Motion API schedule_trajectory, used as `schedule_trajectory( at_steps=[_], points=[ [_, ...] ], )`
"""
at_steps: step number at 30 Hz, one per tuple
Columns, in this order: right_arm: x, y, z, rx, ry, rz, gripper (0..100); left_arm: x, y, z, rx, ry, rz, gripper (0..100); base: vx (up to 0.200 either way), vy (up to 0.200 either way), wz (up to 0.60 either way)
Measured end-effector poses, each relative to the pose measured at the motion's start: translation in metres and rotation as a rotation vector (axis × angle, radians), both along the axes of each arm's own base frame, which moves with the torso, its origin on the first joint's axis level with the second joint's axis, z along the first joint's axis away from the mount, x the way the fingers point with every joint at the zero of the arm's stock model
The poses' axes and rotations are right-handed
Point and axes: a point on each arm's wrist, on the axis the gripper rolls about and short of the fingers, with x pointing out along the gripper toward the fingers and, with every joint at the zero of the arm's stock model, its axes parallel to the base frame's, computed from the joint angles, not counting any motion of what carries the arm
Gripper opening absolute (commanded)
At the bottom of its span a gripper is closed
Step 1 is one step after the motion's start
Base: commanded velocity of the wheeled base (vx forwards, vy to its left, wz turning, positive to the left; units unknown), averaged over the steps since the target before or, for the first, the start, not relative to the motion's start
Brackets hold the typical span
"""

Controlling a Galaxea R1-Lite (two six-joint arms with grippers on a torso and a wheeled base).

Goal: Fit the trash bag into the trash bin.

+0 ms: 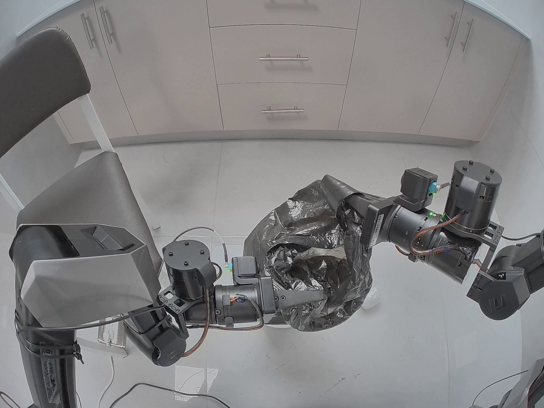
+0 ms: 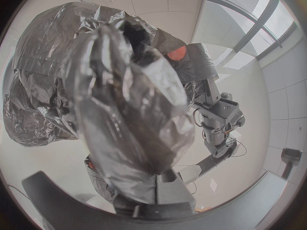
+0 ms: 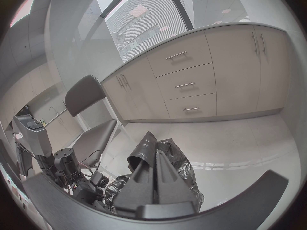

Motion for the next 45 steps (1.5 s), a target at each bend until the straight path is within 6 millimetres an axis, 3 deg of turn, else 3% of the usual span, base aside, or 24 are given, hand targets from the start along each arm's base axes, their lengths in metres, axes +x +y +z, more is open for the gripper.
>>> schedule_trajectory(
  at_steps=[32,40,45],
  points=[
    [-0.004,0.005,0.003,-0.06,-0.049,-0.072,0,0.0,-0.004,-0.003,0.003,-0.013,-0.013,0,0.0,0.0,0.0],
    [-0.007,0.01,0.011,-0.05,-0.117,-0.076,0,0.0,-0.006,-0.002,0.003,-0.059,-0.019,0,0.0,0.0,0.0],
    [-0.004,0.015,0.0,-0.061,-0.091,-0.065,0,0.002,-0.003,-0.004,0.009,-0.055,-0.001,0,0.0,0.0,0.0]
  ],
)
